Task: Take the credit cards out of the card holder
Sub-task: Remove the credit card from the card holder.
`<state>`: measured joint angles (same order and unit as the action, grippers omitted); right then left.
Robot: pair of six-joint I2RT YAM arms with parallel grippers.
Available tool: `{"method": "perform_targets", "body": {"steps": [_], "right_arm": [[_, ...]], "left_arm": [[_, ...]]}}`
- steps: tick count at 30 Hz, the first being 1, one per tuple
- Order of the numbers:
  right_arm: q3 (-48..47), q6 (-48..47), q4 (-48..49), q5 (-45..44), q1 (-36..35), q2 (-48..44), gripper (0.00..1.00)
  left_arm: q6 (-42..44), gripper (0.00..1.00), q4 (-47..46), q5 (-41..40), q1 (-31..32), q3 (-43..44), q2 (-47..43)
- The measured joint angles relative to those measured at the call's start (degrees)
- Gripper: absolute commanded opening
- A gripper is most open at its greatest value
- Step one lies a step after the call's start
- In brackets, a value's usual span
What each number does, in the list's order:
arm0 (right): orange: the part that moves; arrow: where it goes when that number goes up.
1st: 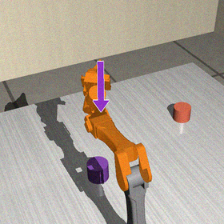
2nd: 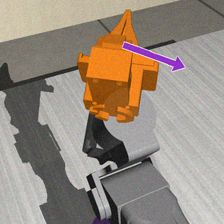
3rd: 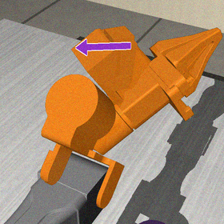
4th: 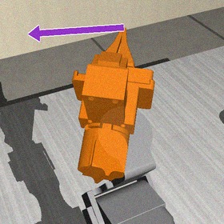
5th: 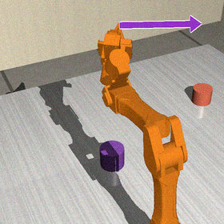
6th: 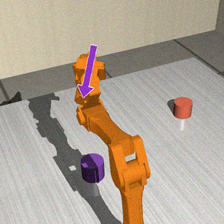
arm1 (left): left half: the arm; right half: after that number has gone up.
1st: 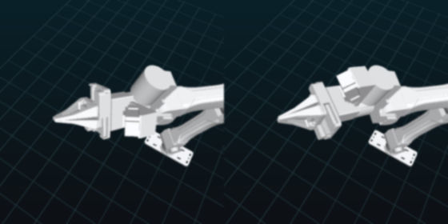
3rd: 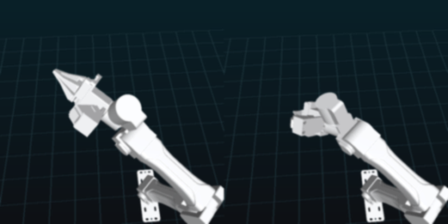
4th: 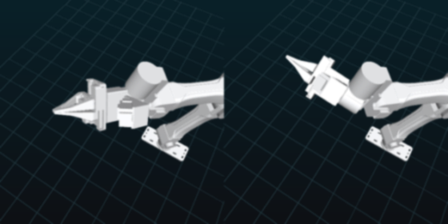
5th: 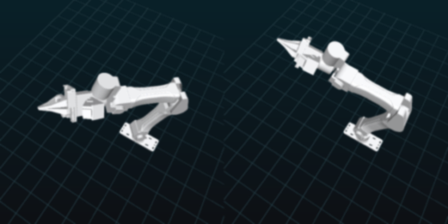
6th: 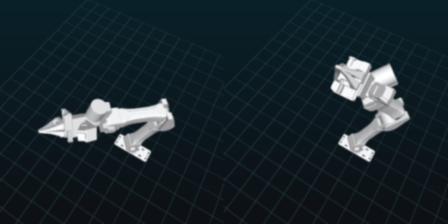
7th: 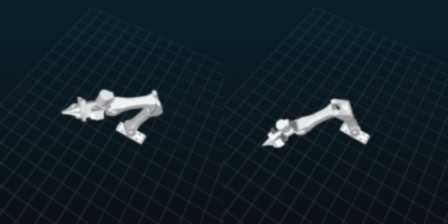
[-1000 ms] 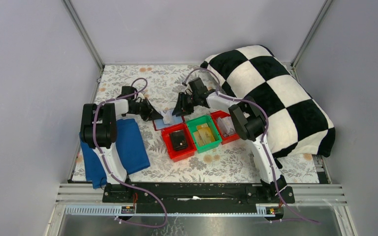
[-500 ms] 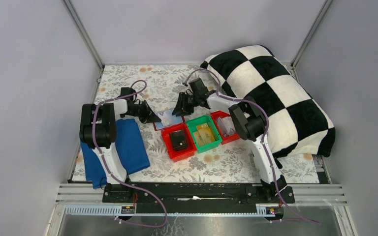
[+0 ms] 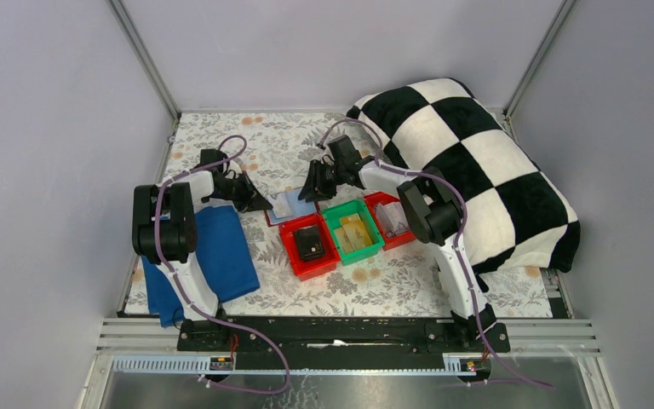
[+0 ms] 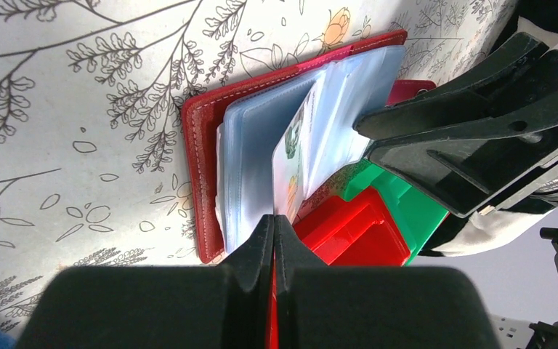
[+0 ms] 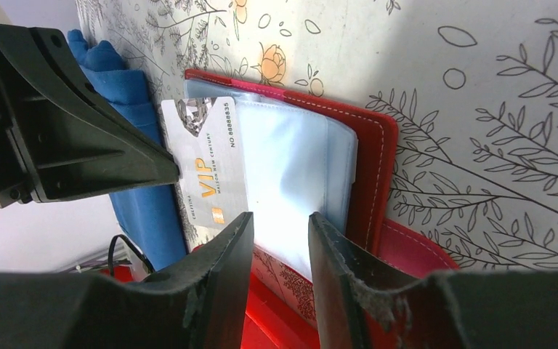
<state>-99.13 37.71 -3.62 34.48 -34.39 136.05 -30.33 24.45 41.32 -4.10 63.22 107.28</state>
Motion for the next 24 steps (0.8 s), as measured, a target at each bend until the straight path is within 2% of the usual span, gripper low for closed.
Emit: {"method": "perform_targets", "body": {"steps": [16, 24], "right_arm": [[-5.0, -1.6, -3.7, 0.1, -2.4, 0.1, 0.43], [-10.0, -1.8, -4.7, -0.1, -5.4, 4.0, 0.43]], "left_arm": [[0.3, 0.0, 0.0, 0.6, 0.0, 0.1, 0.0], [0.6, 0.0, 0.0, 1.7, 0.0, 0.1, 0.0]]}}
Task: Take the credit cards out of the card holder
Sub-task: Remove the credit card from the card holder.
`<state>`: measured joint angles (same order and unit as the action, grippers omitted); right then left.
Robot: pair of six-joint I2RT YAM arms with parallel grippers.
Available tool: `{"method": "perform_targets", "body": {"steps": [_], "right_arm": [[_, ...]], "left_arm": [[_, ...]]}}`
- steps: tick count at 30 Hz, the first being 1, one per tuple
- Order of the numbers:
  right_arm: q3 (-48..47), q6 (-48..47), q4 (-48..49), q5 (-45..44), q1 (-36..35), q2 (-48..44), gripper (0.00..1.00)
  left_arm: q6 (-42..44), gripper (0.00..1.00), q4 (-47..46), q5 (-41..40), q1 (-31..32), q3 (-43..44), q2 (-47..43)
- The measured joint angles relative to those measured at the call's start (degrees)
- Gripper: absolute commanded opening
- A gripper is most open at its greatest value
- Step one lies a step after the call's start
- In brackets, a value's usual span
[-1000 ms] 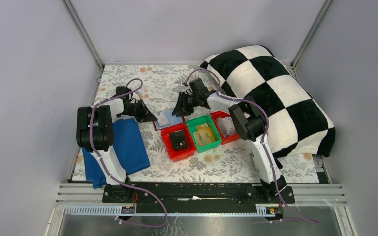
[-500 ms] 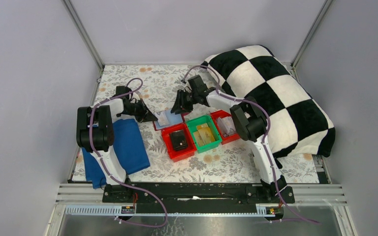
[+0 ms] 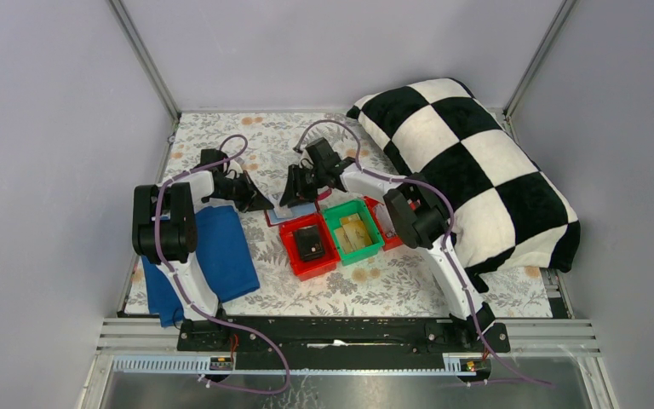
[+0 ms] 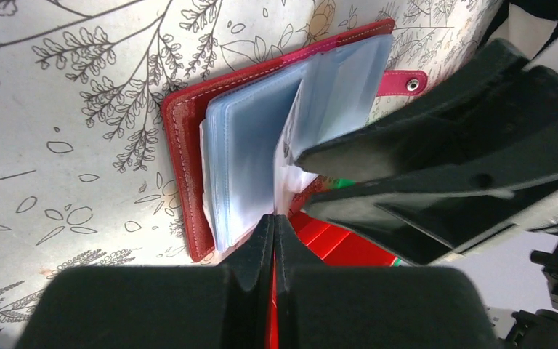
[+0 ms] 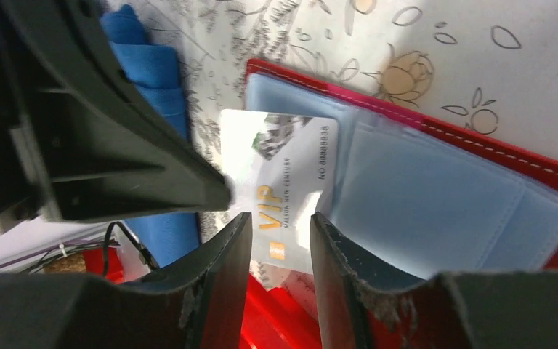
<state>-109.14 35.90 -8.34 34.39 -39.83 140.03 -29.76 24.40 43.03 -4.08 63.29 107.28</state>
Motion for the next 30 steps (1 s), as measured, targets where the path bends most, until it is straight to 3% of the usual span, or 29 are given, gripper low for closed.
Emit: {"method": "perform_targets", "body": {"steps": [3, 9, 18, 23, 26, 30], "right_arm": [[-0.1, 0.2, -0.1, -0.3, -0.2, 1.5, 0.43], [-0.3, 0.6, 0.0, -0.3, 0.1, 1.7, 0.43], [-0.3, 1.6, 0.4, -0.2, 0.1, 1.7, 0.42], [0.2, 2.1, 1.4, -0.2, 0.1, 1.7, 0.42], [0.7, 2.6, 2.3, 0.2, 0.1, 1.7, 0.42], [1.4, 3.2, 3.7, 0.8, 0.2, 1.7, 0.42]], "left_arm": [[0.2, 0.0, 0.0, 0.3, 0.0, 0.0, 0.0], [0.6, 0.17, -0.1, 0.7, -0.1, 0.1, 0.0], [-0.3, 0.21, -1.3, 1.9, 0.0, 0.1, 0.2], [-0.9, 0.16, -2.2, 1.8, 0.4, 0.1, 0.8], [-1.4, 0.02, -2.8, 1.8, 0.8, 0.1, 1.6], [-2.1, 0.0, -3.3, 1.6, 1.0, 0.1, 1.8]]}}
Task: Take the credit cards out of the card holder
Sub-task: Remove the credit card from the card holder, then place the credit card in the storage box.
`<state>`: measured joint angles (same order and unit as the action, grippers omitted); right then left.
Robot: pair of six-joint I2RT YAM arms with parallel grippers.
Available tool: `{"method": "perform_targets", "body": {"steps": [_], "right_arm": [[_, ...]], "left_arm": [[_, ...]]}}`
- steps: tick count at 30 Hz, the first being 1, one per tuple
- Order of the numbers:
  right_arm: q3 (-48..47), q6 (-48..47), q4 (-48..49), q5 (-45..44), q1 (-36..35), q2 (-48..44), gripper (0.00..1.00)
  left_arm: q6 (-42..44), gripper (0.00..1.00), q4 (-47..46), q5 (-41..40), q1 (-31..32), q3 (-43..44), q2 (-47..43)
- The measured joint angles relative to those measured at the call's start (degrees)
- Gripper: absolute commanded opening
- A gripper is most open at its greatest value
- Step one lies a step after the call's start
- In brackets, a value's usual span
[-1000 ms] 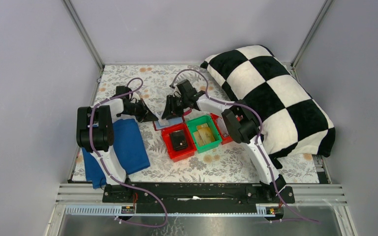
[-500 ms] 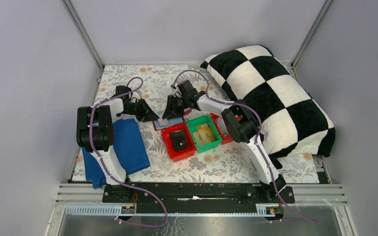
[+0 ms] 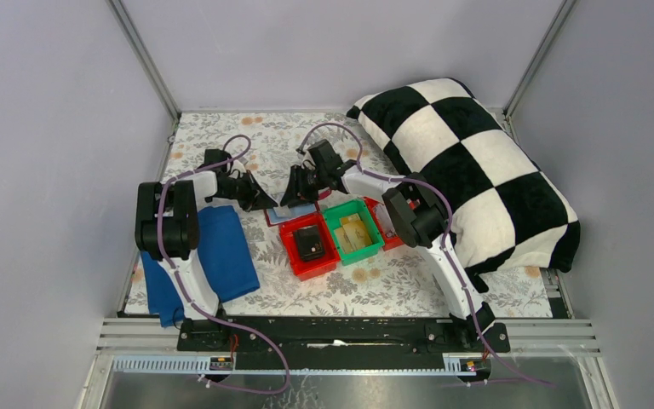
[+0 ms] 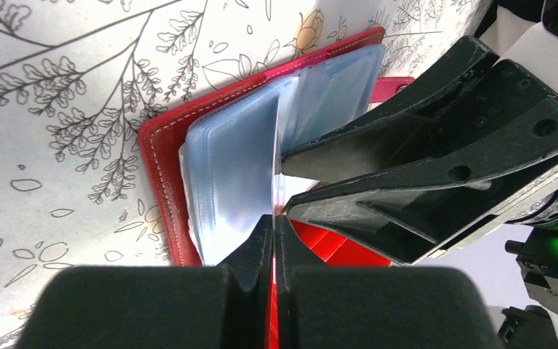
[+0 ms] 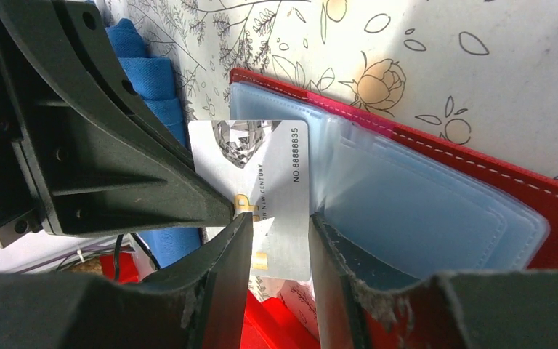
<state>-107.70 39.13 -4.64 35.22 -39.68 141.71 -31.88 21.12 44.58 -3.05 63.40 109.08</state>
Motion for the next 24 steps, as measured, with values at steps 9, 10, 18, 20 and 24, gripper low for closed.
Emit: {"method": "perform_targets", "body": {"steps": [9, 10, 18, 20, 24], "right_arm": [[0.2, 0.2, 0.3, 0.8, 0.3, -1.4, 0.48], [0.2, 0.2, 0.0, 0.6, 0.5, -2.4, 0.49], [7.8, -1.8, 3.3, 1.6, 4.7, -20.5, 0.69], [11.3, -1.5, 6.0, 3.3, 6.4, -25.7, 0.7], [17.5, 2.7, 17.3, 10.1, 9.6, -32.6, 0.7]], "left_arm": [[2.4, 0.0, 7.1, -4.3, 0.3, 7.2, -2.2], [3.3, 0.0, 8.5, -4.5, 0.3, 9.1, -3.0], [9.1, 0.0, 14.1, 1.6, 0.3, 16.5, -14.3], [10.0, 0.0, 15.1, 4.7, 0.4, 16.6, -16.9], [10.7, 0.0, 14.5, 10.6, 1.3, 16.7, -19.1]]}}
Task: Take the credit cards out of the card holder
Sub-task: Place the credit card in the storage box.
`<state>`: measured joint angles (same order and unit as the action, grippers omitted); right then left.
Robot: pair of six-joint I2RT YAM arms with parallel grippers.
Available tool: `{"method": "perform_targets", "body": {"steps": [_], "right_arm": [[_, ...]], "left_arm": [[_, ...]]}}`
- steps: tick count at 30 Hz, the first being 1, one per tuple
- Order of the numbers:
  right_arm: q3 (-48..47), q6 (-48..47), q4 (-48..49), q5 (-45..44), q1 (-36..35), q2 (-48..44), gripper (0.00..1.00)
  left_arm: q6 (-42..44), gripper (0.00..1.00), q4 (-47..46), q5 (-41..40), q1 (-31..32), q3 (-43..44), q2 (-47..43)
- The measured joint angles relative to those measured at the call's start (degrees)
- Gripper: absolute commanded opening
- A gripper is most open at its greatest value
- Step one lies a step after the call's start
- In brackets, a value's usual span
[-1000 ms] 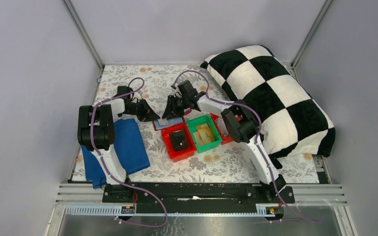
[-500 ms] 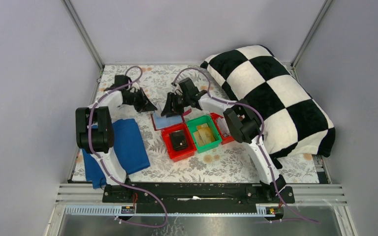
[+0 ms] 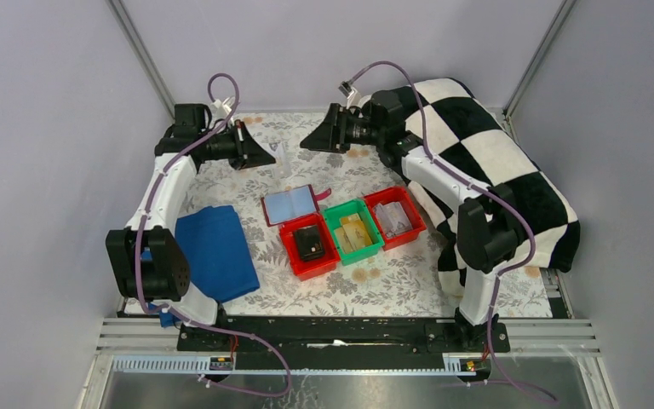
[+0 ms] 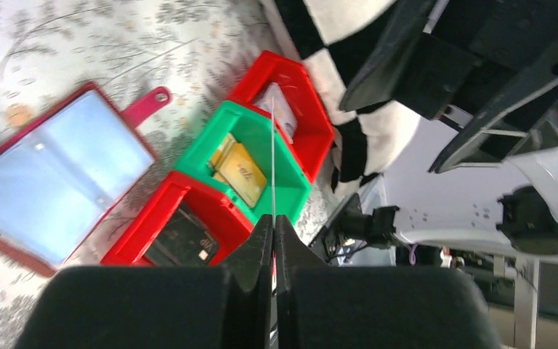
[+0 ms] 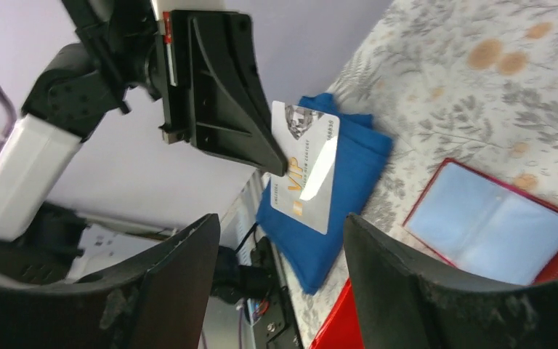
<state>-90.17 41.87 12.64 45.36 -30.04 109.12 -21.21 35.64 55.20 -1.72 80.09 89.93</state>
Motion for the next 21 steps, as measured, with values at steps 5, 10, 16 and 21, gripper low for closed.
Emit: {"method": "perform_targets", "body": {"steps": [5, 10, 16, 21], "right_arm": [[4.3, 7.8, 10.8, 6.5, 0.1, -0.2, 0.7], [7.1, 13.6, 17.9, 9.6, -0.3, 0.6, 0.59], [8.4, 28.3, 37.2, 12.9, -0.3, 4.7, 0.34], [8.4, 40.7, 51.1, 14.0, -0.3, 9.7, 0.12]], "left_arm": [[-1.3, 0.0, -4.6, 5.7, 2.5, -0.4, -1.1], [-3.7, 0.0, -9.6, 9.1, 5.1, -1.9, -2.6], [-8.2, 0.0, -15.1, 10.8, 5.2, -3.7, -3.1], [-9.9, 0.0, -17.4, 11.1, 5.1, -3.7, -3.1]]}}
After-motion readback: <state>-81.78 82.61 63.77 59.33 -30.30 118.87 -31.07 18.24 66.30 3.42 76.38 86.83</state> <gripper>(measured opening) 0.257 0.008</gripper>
